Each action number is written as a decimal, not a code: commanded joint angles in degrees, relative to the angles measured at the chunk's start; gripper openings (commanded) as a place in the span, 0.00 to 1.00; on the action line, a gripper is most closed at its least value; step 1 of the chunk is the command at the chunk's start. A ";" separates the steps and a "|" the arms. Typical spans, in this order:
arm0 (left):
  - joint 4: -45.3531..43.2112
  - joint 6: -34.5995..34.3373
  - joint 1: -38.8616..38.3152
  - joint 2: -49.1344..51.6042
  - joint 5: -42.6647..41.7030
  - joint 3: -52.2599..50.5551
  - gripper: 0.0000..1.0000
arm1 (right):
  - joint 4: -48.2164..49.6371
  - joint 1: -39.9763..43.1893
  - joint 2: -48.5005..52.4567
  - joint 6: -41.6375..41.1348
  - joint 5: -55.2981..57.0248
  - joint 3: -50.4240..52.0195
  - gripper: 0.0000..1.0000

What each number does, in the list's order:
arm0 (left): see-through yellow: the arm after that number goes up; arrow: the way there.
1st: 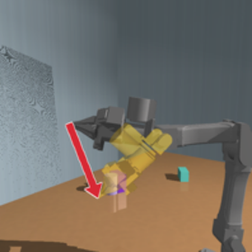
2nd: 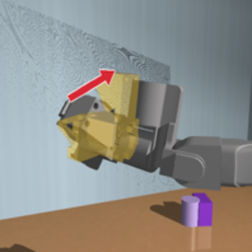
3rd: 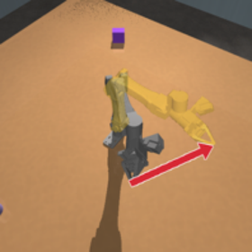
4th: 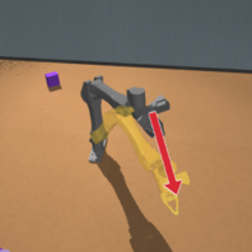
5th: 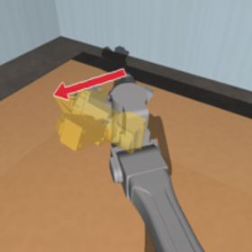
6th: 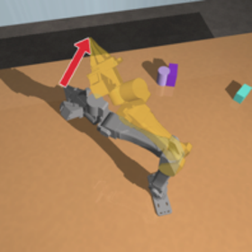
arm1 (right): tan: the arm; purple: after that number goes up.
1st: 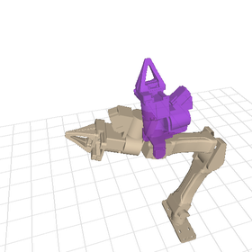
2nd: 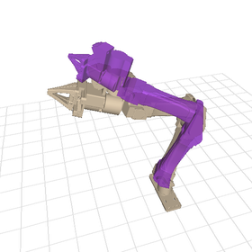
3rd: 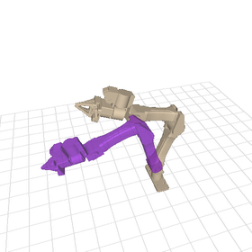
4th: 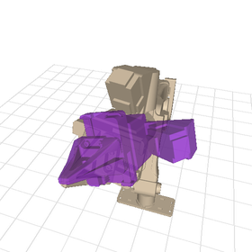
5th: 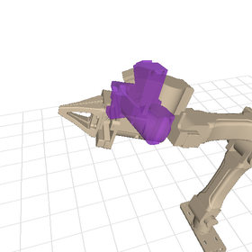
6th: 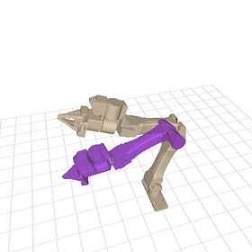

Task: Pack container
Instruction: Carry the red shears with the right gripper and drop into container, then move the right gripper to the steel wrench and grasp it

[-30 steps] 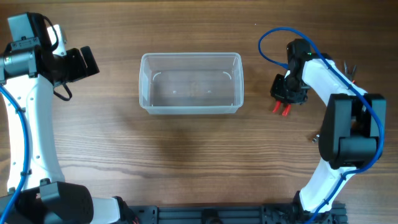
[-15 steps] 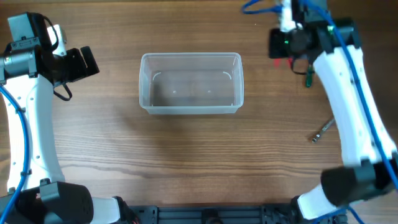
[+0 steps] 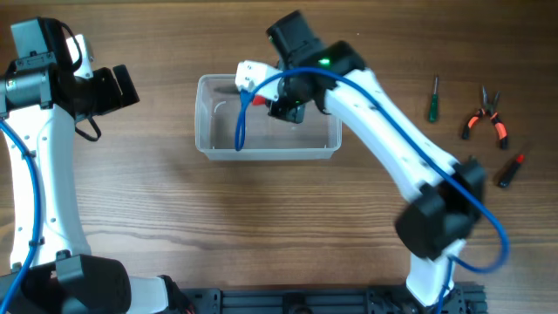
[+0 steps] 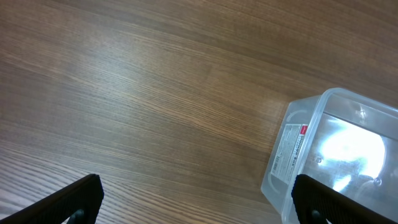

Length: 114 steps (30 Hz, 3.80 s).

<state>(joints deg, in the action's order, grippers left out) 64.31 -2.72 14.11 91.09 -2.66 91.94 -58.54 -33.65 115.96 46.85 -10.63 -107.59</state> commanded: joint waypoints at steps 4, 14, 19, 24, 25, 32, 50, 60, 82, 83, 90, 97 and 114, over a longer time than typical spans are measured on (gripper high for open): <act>0.24 -0.76 0.26 0.55 0.15 0.20 1.00 | 0.81 0.09 11.93 -0.52 -3.89 0.09 0.04; 0.87 -0.76 0.26 0.55 -1.36 0.20 1.00 | 0.68 0.09 13.90 -9.99 -4.26 0.02 0.66; 0.94 -0.74 0.26 0.55 -1.36 0.20 1.00 | -4.15 0.50 8.04 -24.81 4.42 -6.56 0.75; 0.94 -0.76 0.26 0.55 -1.36 0.20 1.00 | -6.43 5.75 -6.71 -47.52 25.38 -9.97 0.87; 0.94 -0.76 0.26 0.55 -1.38 0.20 1.00 | -7.67 8.41 -10.19 -53.11 27.23 -9.97 0.96; 0.94 -0.76 0.26 0.55 -1.40 0.20 1.00 | -29.35 37.35 -22.23 -87.62 26.88 -9.94 1.00; 0.92 -0.76 0.26 0.55 -3.10 0.20 1.00 | -2.84 59.49 -22.03 -81.85 14.38 40.48 1.00; 0.92 -0.76 0.26 0.55 -3.10 0.20 1.00 | 20.72 59.49 -21.84 -76.74 10.38 58.05 0.98; 1.40 -0.76 0.26 0.55 -3.08 0.20 1.00 | 25.46 59.49 -13.90 -75.49 10.54 58.18 0.33; 1.40 -0.76 0.26 0.55 -3.08 0.20 1.00 | 25.31 59.49 -13.90 -75.49 10.54 58.18 0.31; 1.42 -0.76 0.26 0.55 -3.10 0.20 1.00 | 24.63 59.49 -13.90 -75.34 10.54 58.18 0.09; 1.57 -0.76 0.26 0.55 -3.08 0.20 1.00 | 24.61 59.49 -13.90 -75.34 10.56 58.18 0.04; 1.55 -0.76 0.26 0.55 -3.10 0.20 1.00 | 15.50 51.84 -23.61 -64.41 10.75 48.72 0.04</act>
<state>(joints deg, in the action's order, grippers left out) 65.82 -2.74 14.11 91.13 -4.62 91.94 -41.78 21.10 96.01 -22.06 1.43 -54.22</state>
